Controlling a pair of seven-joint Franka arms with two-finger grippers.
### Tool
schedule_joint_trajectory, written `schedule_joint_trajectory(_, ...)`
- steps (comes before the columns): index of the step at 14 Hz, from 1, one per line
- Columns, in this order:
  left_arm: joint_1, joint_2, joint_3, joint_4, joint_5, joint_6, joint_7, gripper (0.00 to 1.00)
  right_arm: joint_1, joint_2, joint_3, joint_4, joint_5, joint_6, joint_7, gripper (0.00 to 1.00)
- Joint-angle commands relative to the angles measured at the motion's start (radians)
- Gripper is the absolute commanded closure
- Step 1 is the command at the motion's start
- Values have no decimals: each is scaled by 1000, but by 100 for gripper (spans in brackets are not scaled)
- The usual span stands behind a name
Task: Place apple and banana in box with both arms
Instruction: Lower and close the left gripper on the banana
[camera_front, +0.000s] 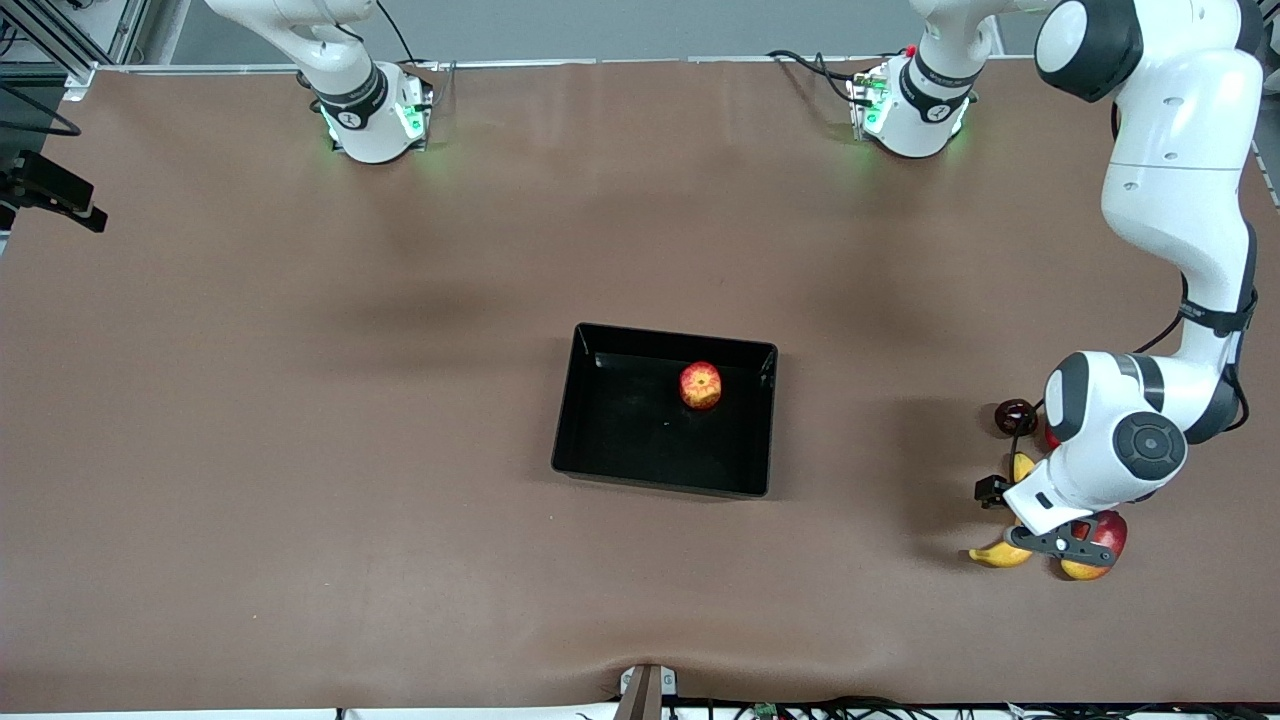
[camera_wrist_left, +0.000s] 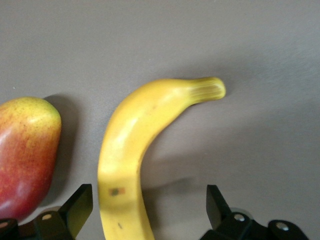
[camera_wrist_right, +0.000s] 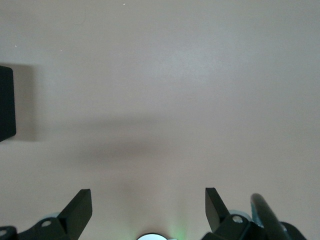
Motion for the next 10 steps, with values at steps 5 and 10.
schedule_joint_trajectory(5, 46, 31, -9, 6, 47, 42, 36, 15, -20, -15, 11, -10, 21, -6, 21, 0)
schedule_joint_trajectory(10, 42, 18, -12, 7, 34, 42, 22, 100, -22, -14, 11, -10, 21, -6, 21, 0)
